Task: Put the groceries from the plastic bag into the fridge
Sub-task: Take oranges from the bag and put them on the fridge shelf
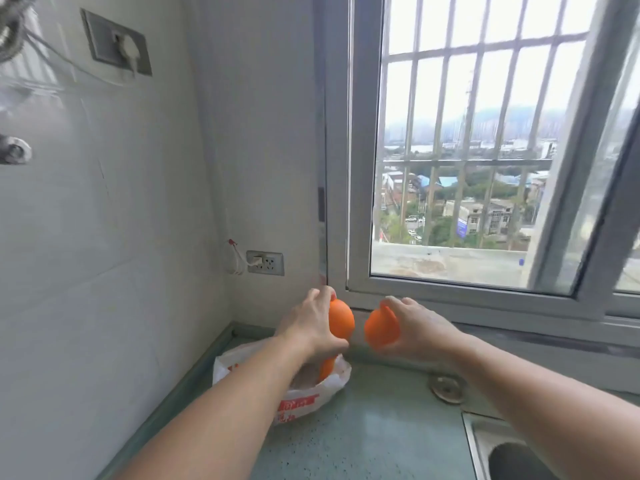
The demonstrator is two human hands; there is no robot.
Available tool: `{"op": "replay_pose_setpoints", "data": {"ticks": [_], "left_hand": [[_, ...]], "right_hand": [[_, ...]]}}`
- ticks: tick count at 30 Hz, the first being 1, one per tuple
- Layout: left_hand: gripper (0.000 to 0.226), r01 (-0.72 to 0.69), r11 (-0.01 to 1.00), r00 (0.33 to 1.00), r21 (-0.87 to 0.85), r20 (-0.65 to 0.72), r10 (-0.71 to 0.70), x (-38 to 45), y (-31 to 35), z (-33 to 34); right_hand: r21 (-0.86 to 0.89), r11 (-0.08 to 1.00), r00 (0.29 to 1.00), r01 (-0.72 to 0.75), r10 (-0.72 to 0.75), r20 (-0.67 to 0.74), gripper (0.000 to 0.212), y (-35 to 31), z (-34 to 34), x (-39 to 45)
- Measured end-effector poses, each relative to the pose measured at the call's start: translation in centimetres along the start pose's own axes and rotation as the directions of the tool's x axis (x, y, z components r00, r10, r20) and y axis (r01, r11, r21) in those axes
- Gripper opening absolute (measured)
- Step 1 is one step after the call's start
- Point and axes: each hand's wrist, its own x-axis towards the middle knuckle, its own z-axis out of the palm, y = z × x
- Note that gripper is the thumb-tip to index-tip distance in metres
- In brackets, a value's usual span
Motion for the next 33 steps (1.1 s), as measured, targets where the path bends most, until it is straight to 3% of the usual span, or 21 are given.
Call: {"op": "replay_pose_setpoints", "data": {"ticks": [10,17,23,33], "left_hand": [[0.077,-0.243,0.969,0.965,-0.033,0.091,0.245,1.9,5.3,1.7],[0.079,-0.394,0.883,0.887,-0.256,0.145,0.438,3.6,7.7,5.3],[0.079,-0.561,0.763,0.752,-0.322,0.187,0.632,1.4,13.8,8.8],[0.08,-0.786,0.43,0.425,-0.444,0.117,0.897,-10.9,30.4,9.3]], "right_hand": [[0.06,0.975,0.973,-0.213,0.217,-0.077,0.076,4.2,-3.6,-5.1],[0.167,0.881,0.863,-0.443,0.47,-0.186,0.079,6.2,-3.2,-9.2],[0.196,0.772,0.733,-0.605,0.636,-0.244,0.084,7.8,-3.1,-17.2],[0.271,0.518,0.391,-0.811,0.825,-0.408,0.079,8.0,-7.4,-37.9]]}}
